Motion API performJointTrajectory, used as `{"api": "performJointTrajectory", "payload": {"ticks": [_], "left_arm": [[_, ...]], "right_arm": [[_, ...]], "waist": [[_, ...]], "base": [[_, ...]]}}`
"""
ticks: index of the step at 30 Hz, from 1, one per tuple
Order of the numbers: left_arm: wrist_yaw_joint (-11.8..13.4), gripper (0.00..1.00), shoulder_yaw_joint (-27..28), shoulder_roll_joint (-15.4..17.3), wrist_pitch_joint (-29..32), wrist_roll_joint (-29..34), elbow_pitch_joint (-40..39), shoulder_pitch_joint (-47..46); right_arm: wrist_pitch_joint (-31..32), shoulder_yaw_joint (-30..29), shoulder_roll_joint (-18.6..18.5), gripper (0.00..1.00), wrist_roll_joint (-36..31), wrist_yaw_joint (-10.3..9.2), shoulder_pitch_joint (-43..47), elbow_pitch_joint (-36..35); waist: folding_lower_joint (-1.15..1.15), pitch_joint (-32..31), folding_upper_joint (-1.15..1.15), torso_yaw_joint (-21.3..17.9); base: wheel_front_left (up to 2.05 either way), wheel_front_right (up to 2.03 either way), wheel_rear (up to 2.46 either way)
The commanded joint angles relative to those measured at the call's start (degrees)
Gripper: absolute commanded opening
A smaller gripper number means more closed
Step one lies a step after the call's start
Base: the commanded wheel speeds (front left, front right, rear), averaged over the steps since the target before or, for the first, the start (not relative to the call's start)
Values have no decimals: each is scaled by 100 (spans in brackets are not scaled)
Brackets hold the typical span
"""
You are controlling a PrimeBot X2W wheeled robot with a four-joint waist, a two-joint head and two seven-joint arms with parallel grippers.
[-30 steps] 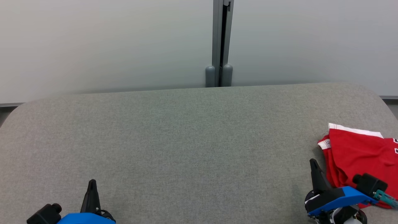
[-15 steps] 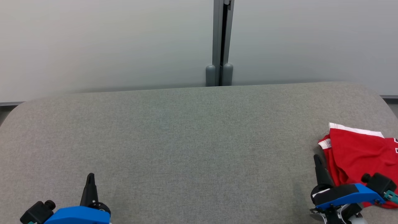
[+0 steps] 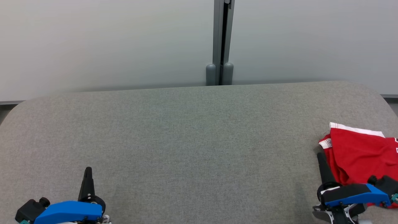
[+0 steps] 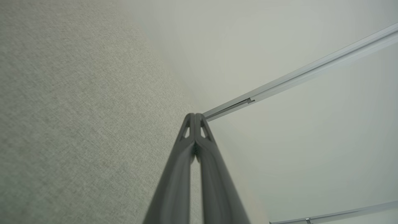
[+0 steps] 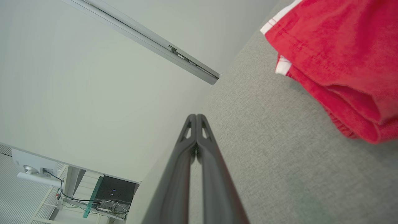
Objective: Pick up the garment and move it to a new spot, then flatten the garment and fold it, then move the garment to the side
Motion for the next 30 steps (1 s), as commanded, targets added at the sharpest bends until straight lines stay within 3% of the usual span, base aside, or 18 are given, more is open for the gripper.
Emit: {"api": "performJointTrajectory", "payload": {"ticks": [1, 30], "left_arm": [[3, 0, 24, 5, 41, -146, -97, -142], [5, 0, 149, -20, 457, -1686, -340, -294]], "right_arm": [[36, -18, -43, 0, 157, 2, -21, -107], [453, -158, -56, 0, 1774, 2, 111, -534]], "waist": [[0, 2, -1, 1], [0, 48, 0, 21]], "base": [[0, 0, 0], [0, 0, 0]]}}
